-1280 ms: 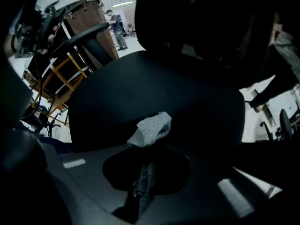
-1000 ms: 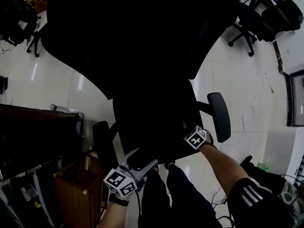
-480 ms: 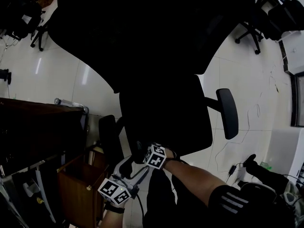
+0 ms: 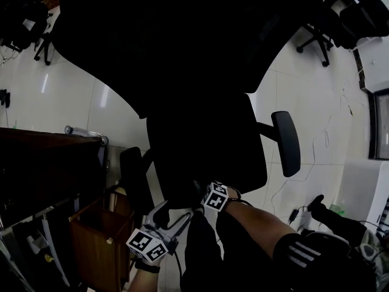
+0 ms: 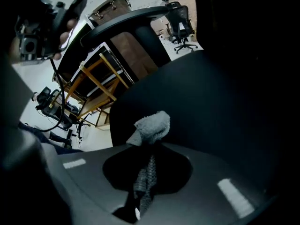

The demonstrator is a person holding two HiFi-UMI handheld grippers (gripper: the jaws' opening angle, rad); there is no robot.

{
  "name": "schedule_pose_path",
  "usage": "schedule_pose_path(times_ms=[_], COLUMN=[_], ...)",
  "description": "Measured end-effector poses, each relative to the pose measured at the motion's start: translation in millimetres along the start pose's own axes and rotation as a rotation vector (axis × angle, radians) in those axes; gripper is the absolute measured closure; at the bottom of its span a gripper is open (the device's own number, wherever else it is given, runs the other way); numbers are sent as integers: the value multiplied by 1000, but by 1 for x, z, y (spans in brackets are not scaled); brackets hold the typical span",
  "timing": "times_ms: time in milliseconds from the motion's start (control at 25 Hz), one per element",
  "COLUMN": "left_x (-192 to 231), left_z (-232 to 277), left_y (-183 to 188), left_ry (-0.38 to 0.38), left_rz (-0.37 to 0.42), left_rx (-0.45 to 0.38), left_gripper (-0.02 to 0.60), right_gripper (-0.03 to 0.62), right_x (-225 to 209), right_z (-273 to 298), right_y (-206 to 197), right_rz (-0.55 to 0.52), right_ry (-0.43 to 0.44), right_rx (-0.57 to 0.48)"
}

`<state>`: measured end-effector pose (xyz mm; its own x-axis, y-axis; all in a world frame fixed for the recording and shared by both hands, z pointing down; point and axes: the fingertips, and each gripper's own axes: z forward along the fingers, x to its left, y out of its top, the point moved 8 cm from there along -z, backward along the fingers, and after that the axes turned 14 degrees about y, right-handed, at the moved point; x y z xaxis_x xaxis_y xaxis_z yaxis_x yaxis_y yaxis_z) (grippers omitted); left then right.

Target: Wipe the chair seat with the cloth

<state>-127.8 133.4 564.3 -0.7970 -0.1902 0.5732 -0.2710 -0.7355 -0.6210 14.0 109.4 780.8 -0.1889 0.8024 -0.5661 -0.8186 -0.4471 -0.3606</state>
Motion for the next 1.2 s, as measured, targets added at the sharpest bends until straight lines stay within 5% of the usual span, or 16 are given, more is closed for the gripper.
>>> schedule_pose_path(times_ms=[160, 320, 560, 760, 920, 1200], left_x=[-13, -31, -55, -70, -84, -140], left_z=[16, 33, 47, 47, 32, -24], left_y=[-1, 0, 5, 16, 43, 106], left_ry=[-37, -75, -117, -115, -92, -71], left_rz=[8, 21, 44, 62, 66, 111], left_rx=[8, 17, 33, 31, -10, -142], left_gripper=[238, 238, 238, 238, 238, 238], right_gripper=[565, 565, 565, 565, 565, 565], right_x=[-23, -43, -45, -29, -3, 78], right_z=[-49, -109, -152, -160, -206, -328], right_y=[-69, -133, -170, -142, -72, 23], right_rz=[20, 157, 327, 378, 352, 166], right_ry=[-74, -167, -258, -220, -168, -77], right_rx=[81, 78, 15, -199, -488, -821])
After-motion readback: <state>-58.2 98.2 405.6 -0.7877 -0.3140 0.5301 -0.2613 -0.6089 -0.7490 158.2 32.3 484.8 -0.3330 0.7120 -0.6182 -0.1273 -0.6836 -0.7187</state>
